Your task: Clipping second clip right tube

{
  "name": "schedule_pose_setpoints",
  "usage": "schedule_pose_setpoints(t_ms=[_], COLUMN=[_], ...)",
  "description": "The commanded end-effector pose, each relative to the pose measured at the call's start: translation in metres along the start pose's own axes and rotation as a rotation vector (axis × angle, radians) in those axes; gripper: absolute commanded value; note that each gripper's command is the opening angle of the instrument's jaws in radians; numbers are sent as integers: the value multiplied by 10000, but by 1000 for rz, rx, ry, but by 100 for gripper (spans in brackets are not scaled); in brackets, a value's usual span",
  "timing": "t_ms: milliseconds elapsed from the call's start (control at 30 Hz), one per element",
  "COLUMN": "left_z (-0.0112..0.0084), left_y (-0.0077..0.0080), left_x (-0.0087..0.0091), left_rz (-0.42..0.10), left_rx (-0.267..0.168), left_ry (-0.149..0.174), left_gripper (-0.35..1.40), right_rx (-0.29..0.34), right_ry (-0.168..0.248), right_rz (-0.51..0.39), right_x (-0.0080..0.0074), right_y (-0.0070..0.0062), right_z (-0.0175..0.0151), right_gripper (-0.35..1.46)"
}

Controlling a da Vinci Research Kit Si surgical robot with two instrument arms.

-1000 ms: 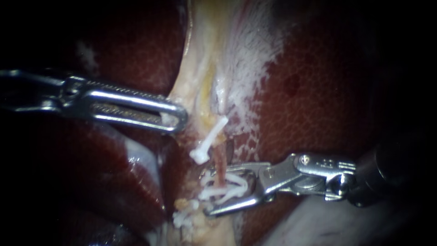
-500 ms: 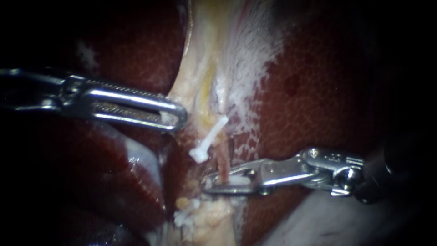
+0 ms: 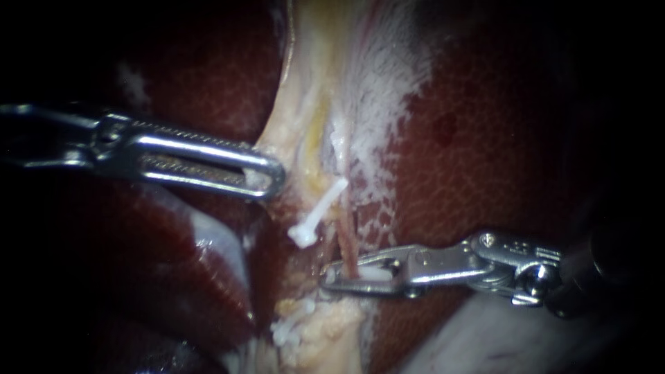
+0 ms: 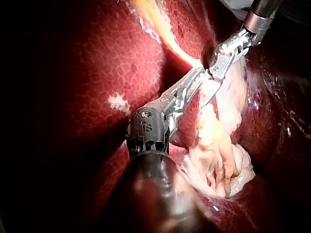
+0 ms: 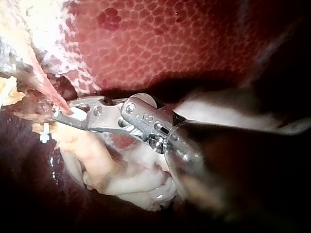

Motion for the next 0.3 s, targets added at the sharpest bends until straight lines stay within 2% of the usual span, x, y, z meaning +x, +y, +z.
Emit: schedule_pose_setpoints(t_ms=[33, 300], left_z=[0, 1], left_y=[0, 1], left_x=[0, 0], left_rz=[0, 0], left_rx=[-2, -3], left_ry=[-1, -1], left_gripper=[-35, -35], right_rx=[1, 1], right_ry=[0, 0], right_rz=[0, 0], right_x=[0, 0], right_y=[0, -1], right_z=[0, 0], right_gripper=[-35, -35])
